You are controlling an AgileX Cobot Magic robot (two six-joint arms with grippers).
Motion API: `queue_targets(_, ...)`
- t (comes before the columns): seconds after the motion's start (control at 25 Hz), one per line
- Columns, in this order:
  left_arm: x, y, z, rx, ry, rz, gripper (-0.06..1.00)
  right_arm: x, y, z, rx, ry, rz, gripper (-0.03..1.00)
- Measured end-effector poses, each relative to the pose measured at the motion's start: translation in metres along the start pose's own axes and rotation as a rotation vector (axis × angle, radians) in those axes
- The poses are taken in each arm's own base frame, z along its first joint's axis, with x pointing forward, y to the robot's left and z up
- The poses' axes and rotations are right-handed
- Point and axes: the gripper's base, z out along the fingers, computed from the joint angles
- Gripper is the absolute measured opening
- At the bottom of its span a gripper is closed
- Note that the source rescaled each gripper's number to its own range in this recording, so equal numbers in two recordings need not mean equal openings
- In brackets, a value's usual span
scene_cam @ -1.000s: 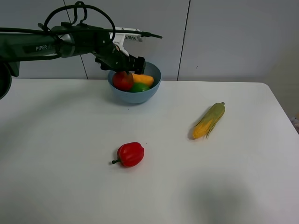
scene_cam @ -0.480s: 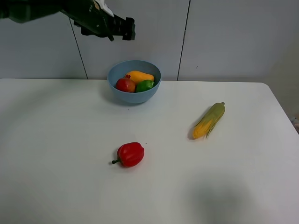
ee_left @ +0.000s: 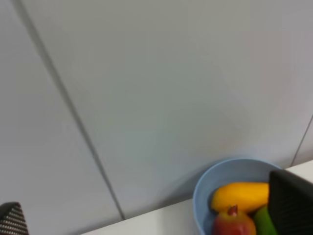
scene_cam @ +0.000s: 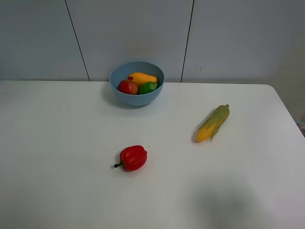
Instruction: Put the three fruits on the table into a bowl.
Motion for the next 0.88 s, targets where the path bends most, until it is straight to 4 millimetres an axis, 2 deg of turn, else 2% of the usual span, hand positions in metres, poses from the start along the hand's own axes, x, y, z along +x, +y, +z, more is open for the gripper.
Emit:
queue_targets(0.04, 0.002, 0.003, -0.022, -0.006, -0.020, -0.003, 0.98, 0.000, 0.000, 0.000, 0.000, 0.000, 0.000, 0.42)
queue_targets(0.12, 0.023, 0.007, -0.055, -0.013, -0.016, -0.024, 0.98, 0.000, 0.000, 0.000, 0.000, 0.000, 0.000, 0.42)
queue_targets(0.28, 0.085, 0.012, -0.106, -0.017, 0.010, -0.080, 0.98, 0.000, 0.000, 0.000, 0.000, 0.000, 0.000, 0.42)
queue_targets(0.4, 0.133, 0.014, -0.137, -0.018, 0.007, -0.114, 0.98, 0.000, 0.000, 0.000, 0.000, 0.000, 0.000, 0.42)
queue_targets(0.52, 0.179, 0.015, -0.155, -0.018, 0.008, -0.123, 0.98, 0.000, 0.000, 0.000, 0.000, 0.000, 0.000, 0.42)
queue_targets(0.68, 0.230, 0.015, -0.162, -0.022, 0.041, -0.124, 0.98, 0.000, 0.000, 0.000, 0.000, 0.000, 0.000, 0.42)
queue_targets(0.88, 0.268, 0.016, -0.170, -0.035, 0.103, -0.124, 0.98, 0.000, 0.000, 0.000, 0.000, 0.000, 0.000, 0.42)
